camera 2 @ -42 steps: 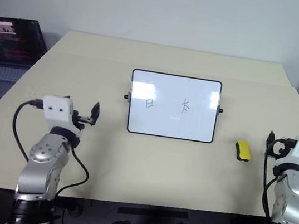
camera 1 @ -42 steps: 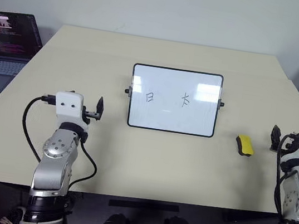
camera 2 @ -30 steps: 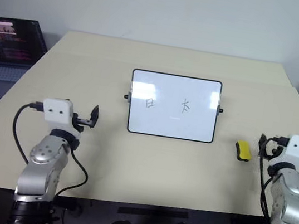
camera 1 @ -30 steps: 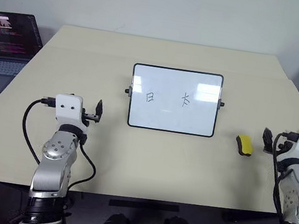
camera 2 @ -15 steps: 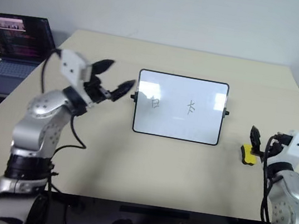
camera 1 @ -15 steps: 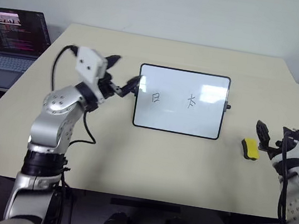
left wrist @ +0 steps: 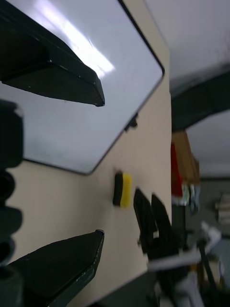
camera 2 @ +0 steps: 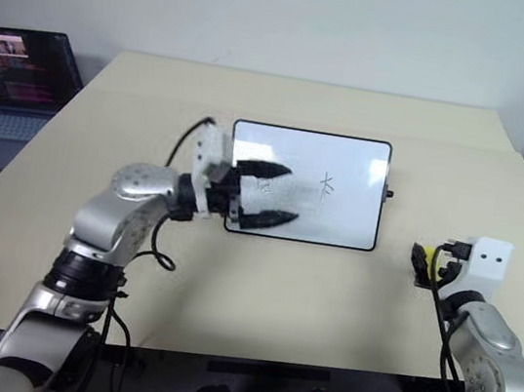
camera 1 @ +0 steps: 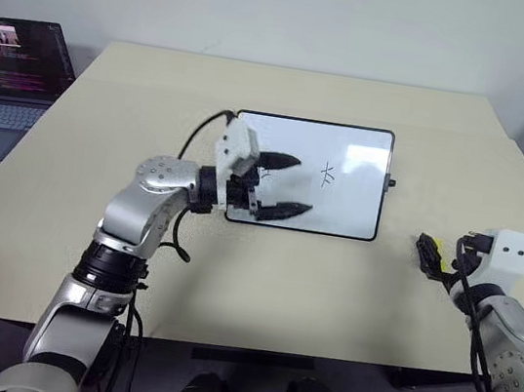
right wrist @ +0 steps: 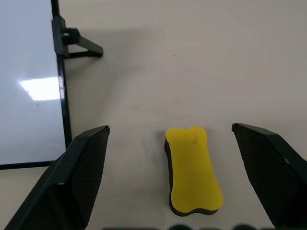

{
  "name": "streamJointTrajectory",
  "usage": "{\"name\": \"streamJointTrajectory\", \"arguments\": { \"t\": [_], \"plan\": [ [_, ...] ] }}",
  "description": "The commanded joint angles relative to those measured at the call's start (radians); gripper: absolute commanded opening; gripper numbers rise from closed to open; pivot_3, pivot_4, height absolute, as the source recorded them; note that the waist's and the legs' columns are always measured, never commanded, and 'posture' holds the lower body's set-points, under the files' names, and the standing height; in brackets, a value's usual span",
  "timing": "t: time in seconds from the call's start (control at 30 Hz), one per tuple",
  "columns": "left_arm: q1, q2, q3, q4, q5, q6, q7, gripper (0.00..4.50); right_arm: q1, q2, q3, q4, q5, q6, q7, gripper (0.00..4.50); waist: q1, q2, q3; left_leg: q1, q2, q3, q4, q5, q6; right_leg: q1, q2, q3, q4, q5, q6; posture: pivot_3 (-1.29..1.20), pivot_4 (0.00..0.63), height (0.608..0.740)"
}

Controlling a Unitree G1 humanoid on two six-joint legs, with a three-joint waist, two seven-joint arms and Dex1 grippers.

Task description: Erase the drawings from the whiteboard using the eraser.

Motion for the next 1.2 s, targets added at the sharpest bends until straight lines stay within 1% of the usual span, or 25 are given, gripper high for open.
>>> {"name": "streamJointTrajectory", "arguments": {
  "t": [0.03,0.17,0.4,0.73,0.83,0.97,1.07,1.1,1.2],
  "plan": [
    [-0.042,-0.007,-0.018,-0.006,-0.005,-0.020,-0.054,4.50,-0.030,0.005,0.001,0.044,-0.034,-0.047,0.007,4.45,0.000,0.000,0.000,0.000,0.000,0.000,0.000,0.000,0.000,0.000,0.000,0.000,0.000,0.000,0.000,0.00,0.150,0.740],
    [-0.061,-0.021,-0.037,0.017,0.004,-0.031,-0.087,4.50,-0.057,-0.001,0.014,0.118,-0.058,-0.083,0.033,4.45,0.000,0.000,0.000,0.000,0.000,0.000,0.000,0.000,0.000,0.000,0.000,0.000,0.000,0.000,0.000,0.00,0.150,0.740],
    [-0.060,-0.052,-0.030,0.019,0.014,-0.032,-0.067,4.50,-0.096,-0.019,0.013,0.240,-0.095,-0.132,0.083,4.45,-0.001,0.000,0.000,0.000,0.000,0.000,0.000,-0.001,0.001,0.000,0.000,0.000,0.000,0.000,0.000,0.00,0.150,0.740],
    [-0.047,-0.048,-0.017,0.028,0.032,-0.047,-0.050,4.50,-0.118,-0.028,0.015,0.321,-0.116,-0.149,0.129,4.45,-0.001,0.000,0.000,0.000,0.000,0.000,0.001,-0.001,0.001,0.000,0.000,0.000,0.000,0.000,0.000,0.00,0.150,0.740],
    [-0.044,-0.053,-0.009,0.039,0.045,-0.061,-0.026,4.50,-0.131,-0.026,0.015,0.357,-0.128,-0.164,0.133,3.91,-0.002,0.000,0.000,0.000,0.000,0.000,0.000,-0.001,0.001,0.000,0.000,0.000,0.001,0.000,0.000,0.00,0.150,0.740],
    [-0.040,-0.052,-0.009,0.041,0.048,-0.068,-0.015,4.50,-0.140,-0.021,0.010,0.378,-0.137,-0.173,0.138,2.58,-0.001,0.000,0.000,0.000,0.000,0.000,0.001,-0.001,0.001,0.000,0.000,0.000,0.001,0.000,0.000,0.00,0.150,0.740],
    [-0.032,-0.050,-0.007,0.035,0.048,-0.066,-0.005,4.50,-0.142,-0.017,0.011,0.386,-0.140,-0.178,0.139,1.49,-0.001,0.000,0.000,0.000,0.000,0.001,0.001,-0.001,0.001,0.000,0.000,0.001,0.001,0.000,0.000,0.00,0.150,0.740],
    [-0.028,-0.050,-0.004,0.032,0.047,-0.062,0.001,4.50,-0.143,-0.016,0.011,0.386,-0.139,-0.179,0.139,1.25,-0.001,0.000,0.000,0.000,0.000,0.001,0.001,-0.001,0.001,0.000,0.000,0.001,0.001,0.000,0.000,0.00,0.150,0.740],
    [-0.005,-0.043,0.010,0.013,0.051,-0.041,0.043,4.50,-0.138,-0.013,0.011,0.360,-0.136,-0.178,0.138,1.23,-0.002,0.000,0.000,0.000,0.000,0.001,0.001,-0.001,0.001,0.000,0.000,0.000,0.001,0.000,0.000,0.00,0.150,0.740]
  ]
}}
